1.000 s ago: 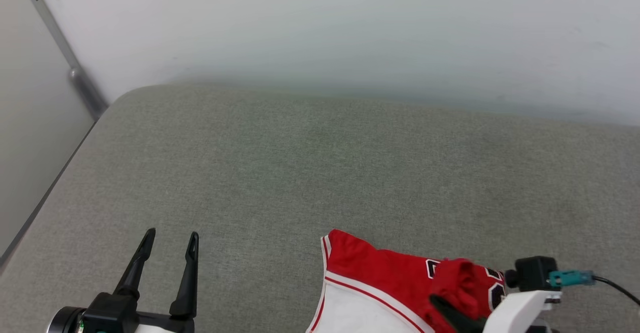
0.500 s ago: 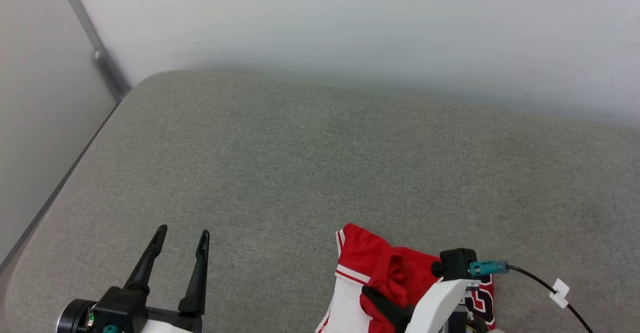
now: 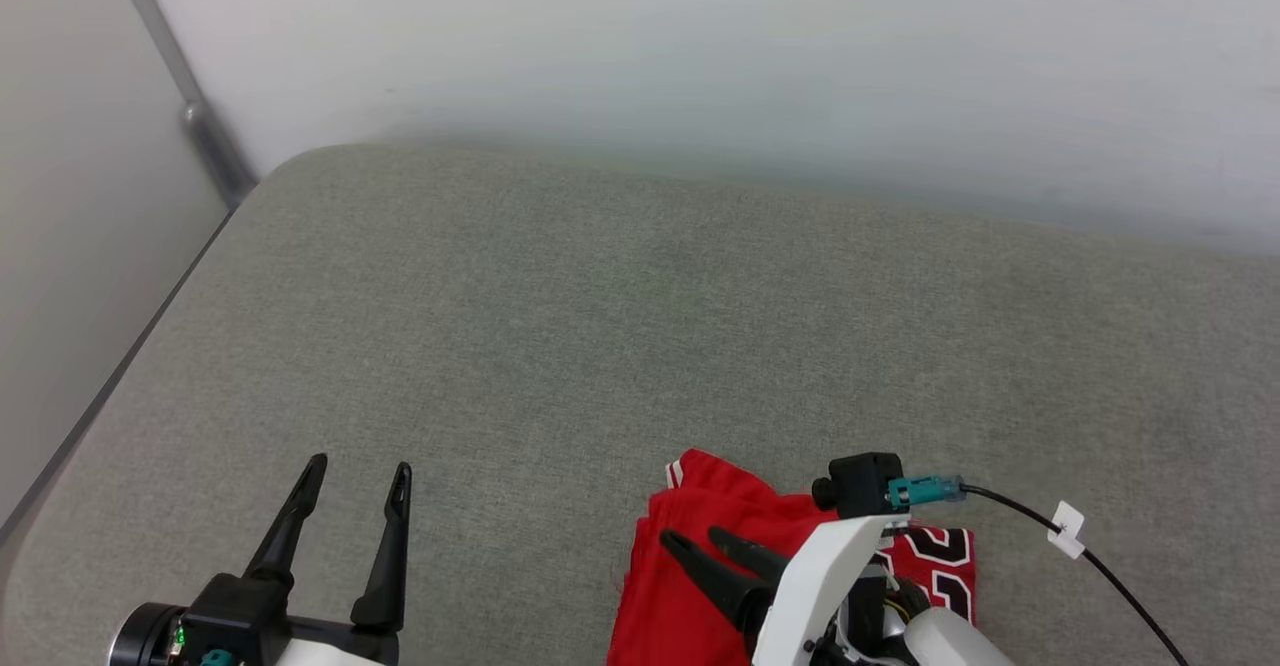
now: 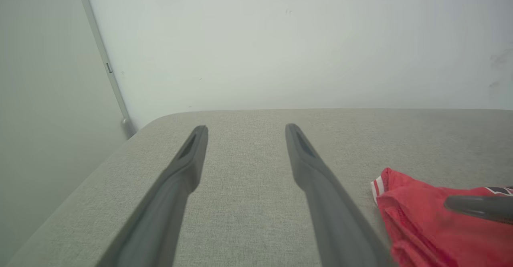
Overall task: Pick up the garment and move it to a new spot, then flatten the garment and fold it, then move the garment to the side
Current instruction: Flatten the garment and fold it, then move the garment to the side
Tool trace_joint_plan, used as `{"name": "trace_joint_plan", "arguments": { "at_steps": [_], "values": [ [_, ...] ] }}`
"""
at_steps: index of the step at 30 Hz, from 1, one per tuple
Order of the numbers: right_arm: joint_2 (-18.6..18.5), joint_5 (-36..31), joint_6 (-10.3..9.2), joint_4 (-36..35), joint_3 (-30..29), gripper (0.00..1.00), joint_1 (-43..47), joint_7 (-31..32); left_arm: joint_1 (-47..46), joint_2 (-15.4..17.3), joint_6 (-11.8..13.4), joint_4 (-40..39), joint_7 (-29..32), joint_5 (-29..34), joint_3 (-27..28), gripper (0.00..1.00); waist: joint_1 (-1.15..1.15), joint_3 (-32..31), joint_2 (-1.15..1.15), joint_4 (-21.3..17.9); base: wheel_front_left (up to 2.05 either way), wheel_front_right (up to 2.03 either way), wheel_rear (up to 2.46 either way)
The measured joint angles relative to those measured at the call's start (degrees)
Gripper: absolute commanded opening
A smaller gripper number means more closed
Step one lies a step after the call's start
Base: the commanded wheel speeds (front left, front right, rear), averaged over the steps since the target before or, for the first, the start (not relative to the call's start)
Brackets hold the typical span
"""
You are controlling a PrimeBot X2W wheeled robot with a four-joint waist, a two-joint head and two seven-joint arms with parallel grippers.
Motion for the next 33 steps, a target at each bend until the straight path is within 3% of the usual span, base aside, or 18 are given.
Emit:
{"name": "trace_joint_plan", "arguments": {
  "at_steps": [5, 10, 13, 17, 22, 27, 33],
  "values": [
    [0.02, -4.98, 0.0, -1.69, -2.16, 1.0, -1.62, 0.11, 0.13, -0.04, 0.0, -0.16, -0.01, 0.0, 0.25, 1.0, 0.0, -0.76, 0.0, -1.56, 0.0, 0.0, 0.0],
    [-0.56, -21.54, 0.0, -5.5, -9.65, 1.0, -4.51, -0.56, 0.19, -0.08, 0.0, -0.7, -0.02, -0.01, 0.34, 1.0, 0.0, -0.93, 0.0, -3.72, 0.0, 0.0, 0.0],
    [-4.38, -34.0, 0.01, -9.66, -13.28, 1.0, -5.67, -3.34, -0.03, -0.48, 0.0, -1.38, -0.08, 0.12, 0.01, 1.0, 0.0, -0.68, 0.0, -4.89, 0.0, 0.0, 0.0],
    [-7.9, -44.02, 0.01, -14.46, -18.91, 1.0, -4.81, -6.98, -0.79, -0.99, 0.0, -1.93, -0.09, 0.12, -0.13, 1.0, 0.0, -0.1, 0.0, -5.96, 0.0, 0.0, 0.0],
    [-9.01, -47.87, 0.02, -20.12, -25.97, 1.0, 0.38, -11.66, -1.26, -1.42, 0.0, -2.05, -0.09, 0.07, -0.34, 1.0, 0.0, 0.48, 0.0, -6.81, 0.0, 0.0, 0.0],
    [-6.79, -46.14, 0.01, -25.93, -32.83, 1.0, 7.77, -16.06, -1.33, -1.83, 0.0, -2.91, -0.09, -0.43, -0.6, 1.0, 0.0, 0.79, 0.0, -7.22, 0.0, 0.0, 0.0],
    [-4.13, -45.98, 0.01, -30.61, -34.59, 1.0, 15.37, -19.14, -0.22, -1.66, 0.0, -3.69, -0.09, -1.09, -0.94, 1.0, 0.0, 0.84, 0.0, -7.82, 0.0, 0.0, 0.0]
  ]
}}
